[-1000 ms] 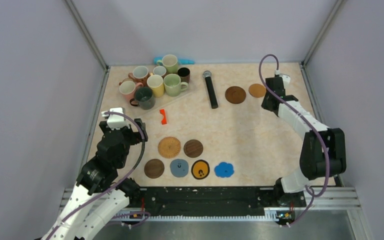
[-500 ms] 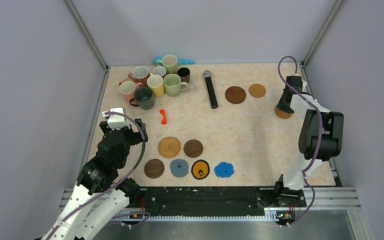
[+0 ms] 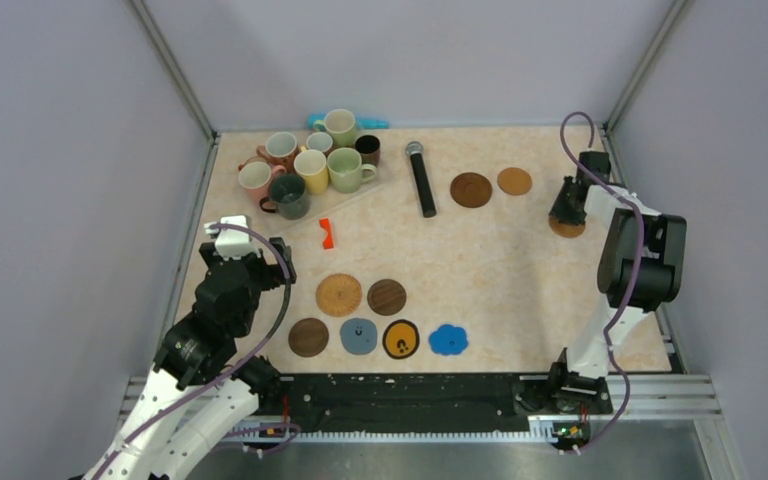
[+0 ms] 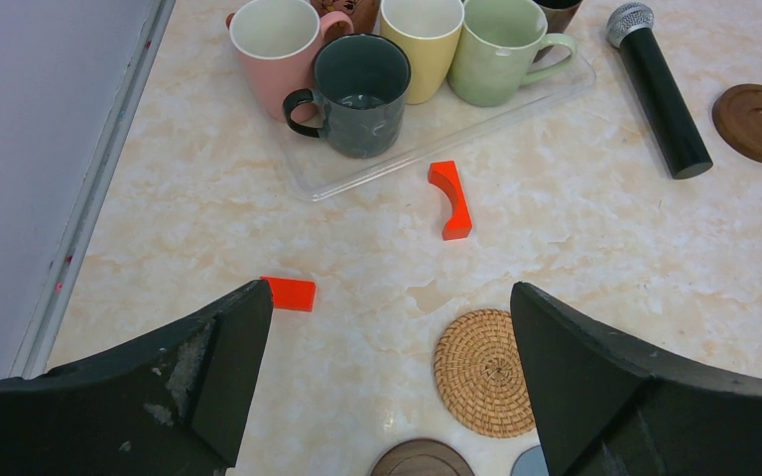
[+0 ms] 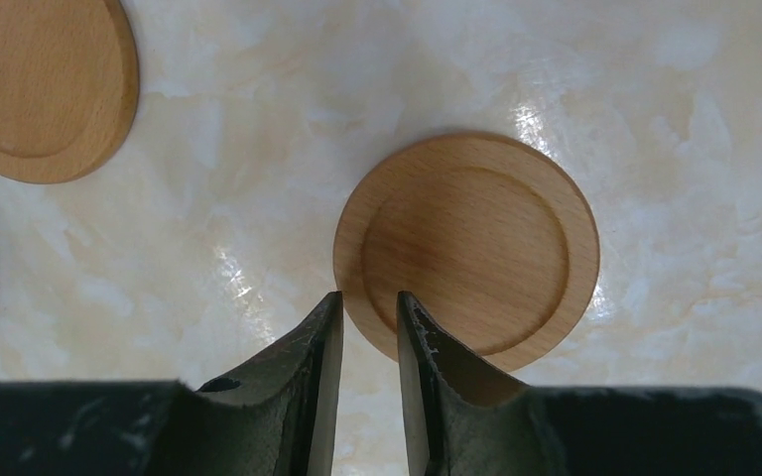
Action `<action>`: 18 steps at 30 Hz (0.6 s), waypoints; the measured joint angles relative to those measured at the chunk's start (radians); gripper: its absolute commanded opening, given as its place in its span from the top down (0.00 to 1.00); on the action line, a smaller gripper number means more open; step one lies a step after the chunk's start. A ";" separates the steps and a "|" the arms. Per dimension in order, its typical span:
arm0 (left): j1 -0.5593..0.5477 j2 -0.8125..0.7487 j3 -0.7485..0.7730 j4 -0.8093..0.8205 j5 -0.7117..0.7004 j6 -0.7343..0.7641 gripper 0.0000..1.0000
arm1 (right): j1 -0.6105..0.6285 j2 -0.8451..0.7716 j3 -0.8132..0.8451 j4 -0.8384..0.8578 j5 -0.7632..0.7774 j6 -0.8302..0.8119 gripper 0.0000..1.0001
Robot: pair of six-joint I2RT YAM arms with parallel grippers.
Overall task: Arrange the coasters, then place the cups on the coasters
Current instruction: Move the coaster to the center of the board.
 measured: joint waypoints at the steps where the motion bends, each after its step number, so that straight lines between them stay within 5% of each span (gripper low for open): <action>1: 0.000 0.000 0.000 0.000 0.000 0.000 0.05 | 0.000 0.002 0.000 0.000 -0.007 0.000 0.72; 18: 0.000 0.000 0.000 0.000 0.000 0.000 0.05 | 0.016 0.030 0.022 -0.003 -0.017 -0.033 0.71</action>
